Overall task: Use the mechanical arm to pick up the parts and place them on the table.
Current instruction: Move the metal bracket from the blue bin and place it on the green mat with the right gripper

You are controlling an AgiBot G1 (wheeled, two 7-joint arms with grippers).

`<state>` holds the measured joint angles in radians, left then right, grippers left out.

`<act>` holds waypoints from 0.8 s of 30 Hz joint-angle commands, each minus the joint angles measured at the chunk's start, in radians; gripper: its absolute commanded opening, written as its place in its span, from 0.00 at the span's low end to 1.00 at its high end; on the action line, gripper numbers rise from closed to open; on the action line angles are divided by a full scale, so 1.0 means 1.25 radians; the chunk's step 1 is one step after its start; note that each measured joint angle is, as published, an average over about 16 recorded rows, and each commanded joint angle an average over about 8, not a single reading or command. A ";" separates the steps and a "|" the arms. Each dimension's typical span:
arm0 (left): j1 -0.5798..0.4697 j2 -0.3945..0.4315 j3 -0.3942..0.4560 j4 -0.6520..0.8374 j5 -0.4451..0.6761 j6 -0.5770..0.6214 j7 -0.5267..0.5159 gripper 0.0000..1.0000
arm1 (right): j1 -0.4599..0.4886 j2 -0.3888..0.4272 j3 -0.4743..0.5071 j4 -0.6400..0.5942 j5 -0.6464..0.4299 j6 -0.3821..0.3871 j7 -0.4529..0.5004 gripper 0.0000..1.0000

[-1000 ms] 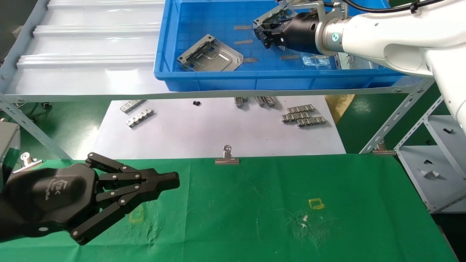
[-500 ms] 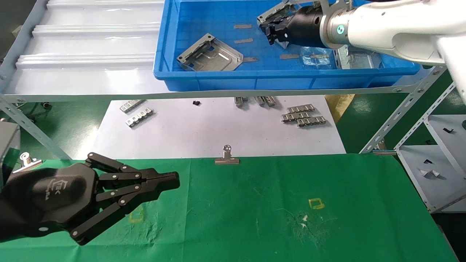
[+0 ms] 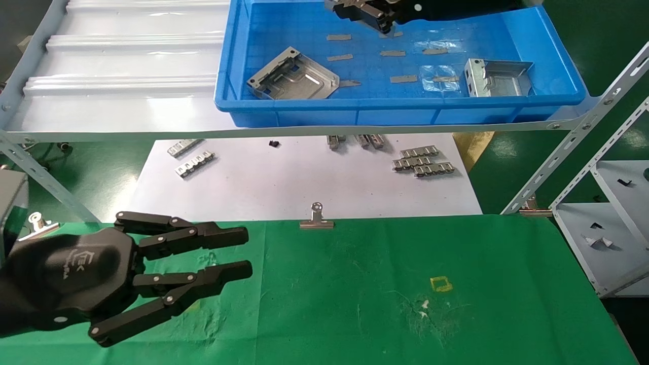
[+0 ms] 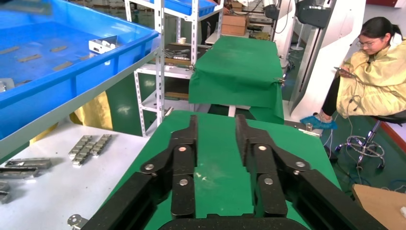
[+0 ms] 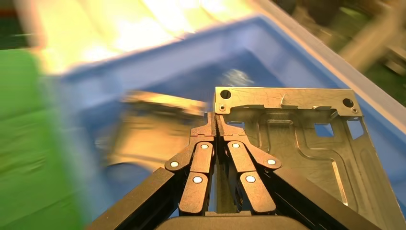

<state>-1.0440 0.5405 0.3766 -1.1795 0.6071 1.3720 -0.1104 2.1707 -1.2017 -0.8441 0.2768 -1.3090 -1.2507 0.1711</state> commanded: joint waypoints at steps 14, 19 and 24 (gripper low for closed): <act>0.000 0.000 0.000 0.000 0.000 0.000 0.000 1.00 | -0.005 0.262 -0.066 0.330 0.176 -0.282 -0.025 0.00; 0.000 0.000 0.000 0.000 0.000 0.000 0.000 1.00 | -0.043 0.375 -0.130 0.499 0.255 -0.277 -0.014 0.00; 0.000 0.000 0.000 0.000 0.000 0.000 0.000 1.00 | -0.075 0.433 -0.209 0.556 0.264 -0.273 -0.043 0.00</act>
<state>-1.0440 0.5405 0.3766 -1.1795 0.6071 1.3720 -0.1104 2.0680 -0.6809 -1.1040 0.9403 -0.9988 -1.5870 0.1034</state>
